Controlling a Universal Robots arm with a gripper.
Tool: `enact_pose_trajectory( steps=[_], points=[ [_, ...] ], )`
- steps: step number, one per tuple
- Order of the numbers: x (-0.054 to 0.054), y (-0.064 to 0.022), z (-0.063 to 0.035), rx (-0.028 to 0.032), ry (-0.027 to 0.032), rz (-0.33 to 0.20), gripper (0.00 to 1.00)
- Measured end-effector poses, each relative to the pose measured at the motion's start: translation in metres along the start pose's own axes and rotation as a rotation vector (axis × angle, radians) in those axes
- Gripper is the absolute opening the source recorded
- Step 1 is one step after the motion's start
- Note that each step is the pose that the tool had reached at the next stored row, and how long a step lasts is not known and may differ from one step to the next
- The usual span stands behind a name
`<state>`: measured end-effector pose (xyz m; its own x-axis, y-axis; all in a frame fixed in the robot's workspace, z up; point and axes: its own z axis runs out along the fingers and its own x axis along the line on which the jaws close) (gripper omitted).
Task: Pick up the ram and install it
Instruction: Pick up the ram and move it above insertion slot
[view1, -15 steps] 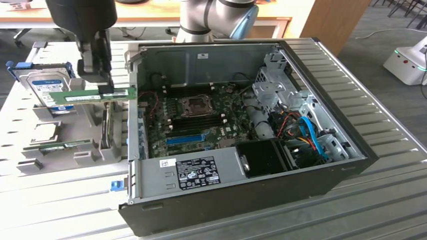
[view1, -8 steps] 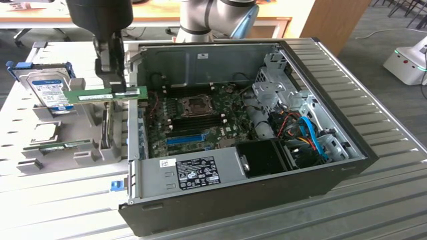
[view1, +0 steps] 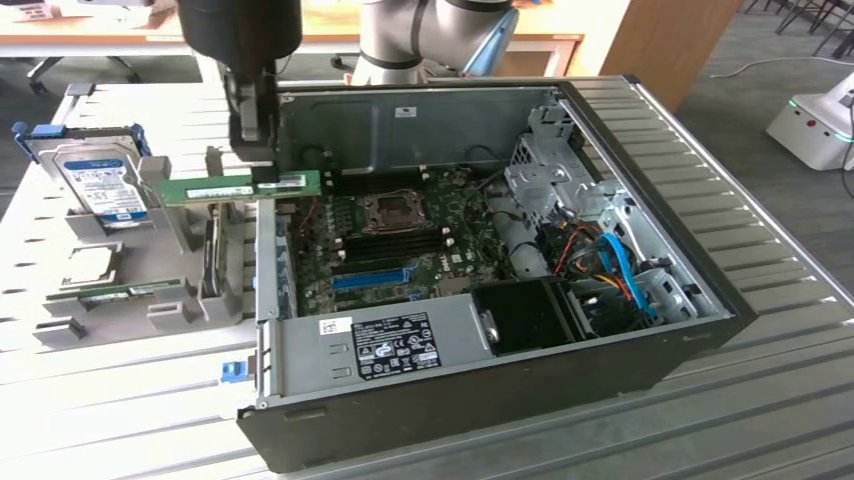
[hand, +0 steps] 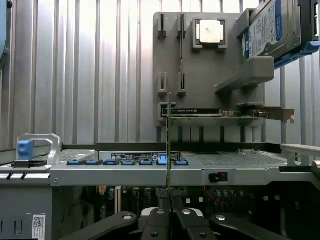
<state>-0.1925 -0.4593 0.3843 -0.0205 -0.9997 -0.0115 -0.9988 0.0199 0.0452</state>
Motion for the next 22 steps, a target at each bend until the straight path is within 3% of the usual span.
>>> enact_pose_trajectory(
  steps=[22],
  points=[
    [-0.002,-0.0692,-0.0032,-0.0019,0.0001,0.0,0.12]
  ],
)
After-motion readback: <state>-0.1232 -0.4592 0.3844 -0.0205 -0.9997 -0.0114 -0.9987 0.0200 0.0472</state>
